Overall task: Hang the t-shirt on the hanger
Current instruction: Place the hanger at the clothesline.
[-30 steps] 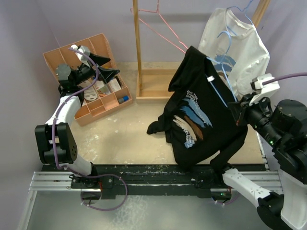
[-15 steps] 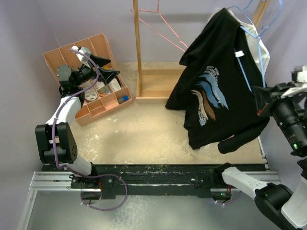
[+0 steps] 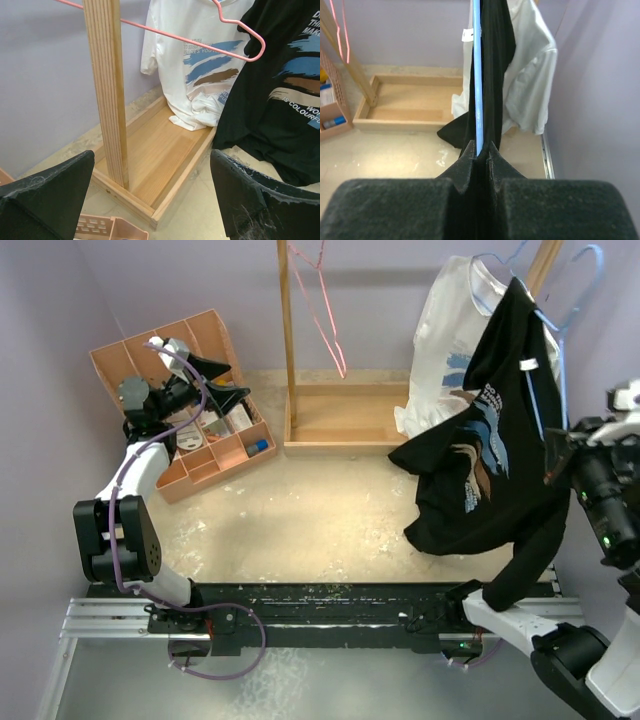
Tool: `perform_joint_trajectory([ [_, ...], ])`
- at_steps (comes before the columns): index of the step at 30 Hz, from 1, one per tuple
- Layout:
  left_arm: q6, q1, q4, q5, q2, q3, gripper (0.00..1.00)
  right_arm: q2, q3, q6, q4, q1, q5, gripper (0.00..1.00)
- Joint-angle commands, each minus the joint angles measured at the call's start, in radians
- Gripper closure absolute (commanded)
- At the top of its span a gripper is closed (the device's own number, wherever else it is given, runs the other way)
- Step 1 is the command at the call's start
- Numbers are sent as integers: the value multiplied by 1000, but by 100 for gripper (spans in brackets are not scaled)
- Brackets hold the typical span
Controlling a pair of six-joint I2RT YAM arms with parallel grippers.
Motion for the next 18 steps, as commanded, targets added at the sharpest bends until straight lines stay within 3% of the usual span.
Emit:
perform_joint_trajectory([
  [1,1,-2,49,4,-10,-17,0,104,-27,-8,73,0,-94,100],
  [8,12,-4,50,10,-7,-36,0,215,-12,-19,180,0,-184,100],
  [18,-3,-5,75,21,-4,-50,0,497,226,-104,213,-19,-141,100],
])
